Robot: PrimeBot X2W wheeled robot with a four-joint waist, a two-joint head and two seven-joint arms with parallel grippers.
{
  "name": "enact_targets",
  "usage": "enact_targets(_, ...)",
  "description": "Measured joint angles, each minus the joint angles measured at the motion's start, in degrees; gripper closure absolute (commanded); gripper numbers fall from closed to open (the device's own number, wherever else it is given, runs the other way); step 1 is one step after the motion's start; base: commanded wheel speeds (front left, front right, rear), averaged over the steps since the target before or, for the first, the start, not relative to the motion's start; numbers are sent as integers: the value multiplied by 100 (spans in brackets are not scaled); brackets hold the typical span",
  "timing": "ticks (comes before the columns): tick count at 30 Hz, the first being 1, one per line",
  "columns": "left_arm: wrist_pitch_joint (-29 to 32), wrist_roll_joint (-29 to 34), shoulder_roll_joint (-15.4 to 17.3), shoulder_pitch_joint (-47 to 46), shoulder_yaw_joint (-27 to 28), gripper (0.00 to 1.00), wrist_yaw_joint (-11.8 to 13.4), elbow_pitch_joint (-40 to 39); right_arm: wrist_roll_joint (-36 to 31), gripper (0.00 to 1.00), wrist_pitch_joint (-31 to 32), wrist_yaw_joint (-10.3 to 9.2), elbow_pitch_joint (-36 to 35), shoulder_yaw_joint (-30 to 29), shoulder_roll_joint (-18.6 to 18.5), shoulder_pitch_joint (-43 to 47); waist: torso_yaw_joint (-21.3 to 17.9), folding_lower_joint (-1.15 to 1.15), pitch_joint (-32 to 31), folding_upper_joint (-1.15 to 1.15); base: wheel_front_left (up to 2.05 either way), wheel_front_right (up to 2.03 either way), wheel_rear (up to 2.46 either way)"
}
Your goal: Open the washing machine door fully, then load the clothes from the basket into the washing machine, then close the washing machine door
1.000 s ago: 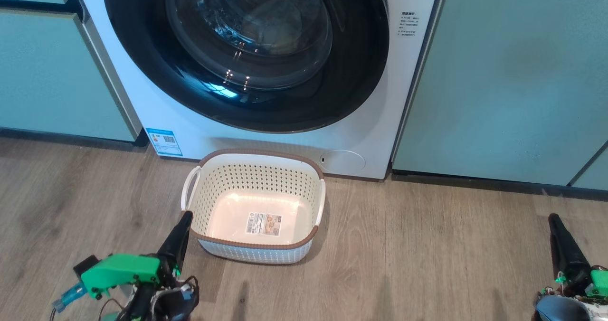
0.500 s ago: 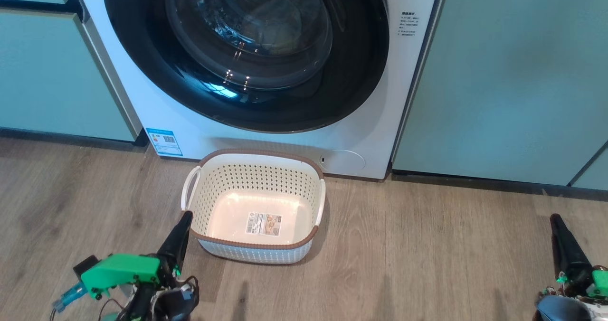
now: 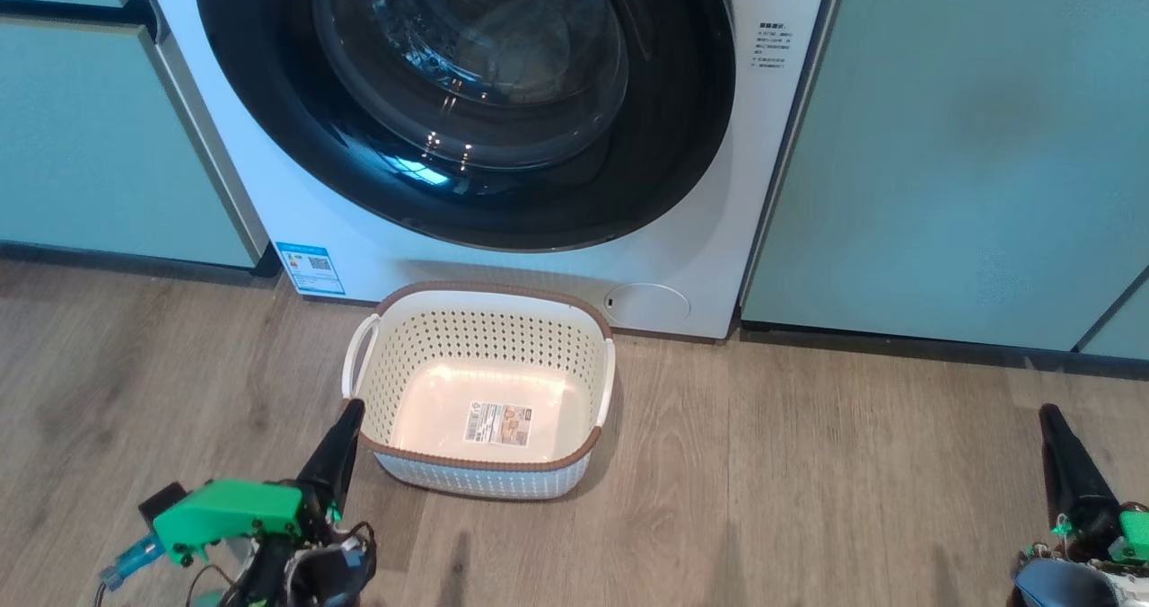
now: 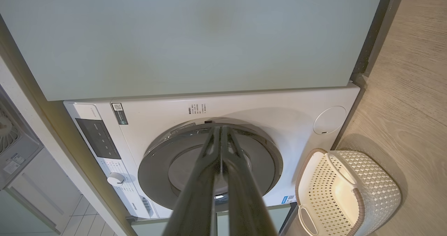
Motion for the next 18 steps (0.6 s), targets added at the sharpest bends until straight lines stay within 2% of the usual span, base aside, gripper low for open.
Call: enact_targets(18, 25, 0, -5, 0, 7, 100, 0, 0, -8, 100, 1, 0, 0, -20, 9, 0, 0, 0, 0, 0, 0, 0, 0)
